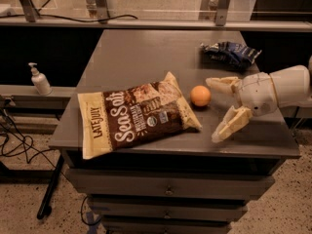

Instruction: Move orange near brown chip bag

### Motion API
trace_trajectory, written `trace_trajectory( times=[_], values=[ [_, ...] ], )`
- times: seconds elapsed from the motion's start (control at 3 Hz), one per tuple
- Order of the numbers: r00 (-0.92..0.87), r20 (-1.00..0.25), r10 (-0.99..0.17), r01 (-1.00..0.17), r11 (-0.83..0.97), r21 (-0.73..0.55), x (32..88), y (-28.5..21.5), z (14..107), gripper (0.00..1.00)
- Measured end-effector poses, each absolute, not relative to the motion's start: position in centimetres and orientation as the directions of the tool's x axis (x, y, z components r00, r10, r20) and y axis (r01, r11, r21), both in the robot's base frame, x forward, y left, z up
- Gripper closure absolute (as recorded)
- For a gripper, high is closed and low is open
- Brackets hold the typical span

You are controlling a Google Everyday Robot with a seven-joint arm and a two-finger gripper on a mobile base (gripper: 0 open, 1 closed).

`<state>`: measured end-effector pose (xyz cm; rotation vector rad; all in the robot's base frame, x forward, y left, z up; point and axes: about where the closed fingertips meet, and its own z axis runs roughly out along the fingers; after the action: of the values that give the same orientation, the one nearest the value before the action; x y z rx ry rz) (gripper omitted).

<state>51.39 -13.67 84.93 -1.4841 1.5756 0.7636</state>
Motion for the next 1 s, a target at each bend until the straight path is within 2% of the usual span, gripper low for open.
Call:
trace_trajectory(
  times=[0.33, 1.0],
  values=[
    [0.038, -0.874, -0.484, -0.982, 0.142, -0.122, 51.8, -14.2, 85.5, 0.00],
    [0.084, -0.874, -0.479, -0.914, 0.312, -0.259, 54.5, -19.7, 90.9, 0.00]
  ],
)
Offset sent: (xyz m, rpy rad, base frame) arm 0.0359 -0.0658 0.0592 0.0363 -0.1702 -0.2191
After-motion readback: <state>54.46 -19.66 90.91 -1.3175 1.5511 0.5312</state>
